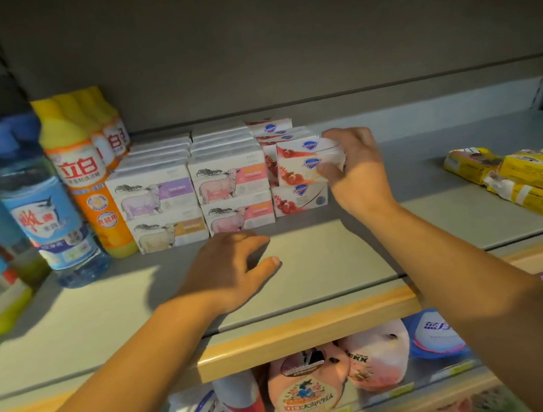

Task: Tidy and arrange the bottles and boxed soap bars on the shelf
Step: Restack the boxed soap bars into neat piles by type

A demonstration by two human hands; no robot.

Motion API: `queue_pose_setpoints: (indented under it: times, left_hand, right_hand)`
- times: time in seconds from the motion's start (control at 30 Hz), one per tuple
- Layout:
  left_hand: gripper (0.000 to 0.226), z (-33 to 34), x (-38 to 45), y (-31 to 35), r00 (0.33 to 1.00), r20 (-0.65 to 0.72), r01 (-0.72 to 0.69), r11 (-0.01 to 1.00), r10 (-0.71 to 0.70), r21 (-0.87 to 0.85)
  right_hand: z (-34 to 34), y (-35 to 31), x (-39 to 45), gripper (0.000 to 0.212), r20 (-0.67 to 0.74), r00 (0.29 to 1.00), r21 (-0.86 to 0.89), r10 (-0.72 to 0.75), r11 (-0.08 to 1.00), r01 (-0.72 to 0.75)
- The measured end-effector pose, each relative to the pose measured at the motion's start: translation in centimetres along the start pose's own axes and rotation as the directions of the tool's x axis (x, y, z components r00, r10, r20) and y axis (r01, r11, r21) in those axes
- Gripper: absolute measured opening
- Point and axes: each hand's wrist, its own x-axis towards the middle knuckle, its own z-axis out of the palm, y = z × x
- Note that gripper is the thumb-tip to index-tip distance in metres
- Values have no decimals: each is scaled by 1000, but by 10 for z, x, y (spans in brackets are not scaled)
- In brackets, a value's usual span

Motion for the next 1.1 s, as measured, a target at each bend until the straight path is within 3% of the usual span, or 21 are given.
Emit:
queue_pose_setpoints:
  times: [0.13, 0.4, 0.6, 0.87, 1.1]
  left_hand:
    - [52, 2, 2, -4, 999, -7, 34, 999, -34, 7]
    - [50, 3, 4, -5, 998, -37, 52, 999, -52, 3]
    - [50, 2, 3, -4, 998, -36, 54, 999, -54, -7]
    - [48, 3, 4, -6, 997, -44, 55, 998, -57, -29]
    - [63, 3, 5, -7, 998, -21, 66, 997, -67, -45]
  right_hand:
    - [15, 2, 21, 48, 62, 998, -161, -13, 987, 23]
    - [30, 12, 26, 39, 68, 995, -213, -70, 973, 83]
    - [35, 20, 16, 63, 107, 991, -162, -75, 983, 92]
    - [43, 20, 19, 64, 72, 996, -145, -54, 987, 64]
    - [42, 21, 22, 63, 72, 997, -124, -27, 992, 36]
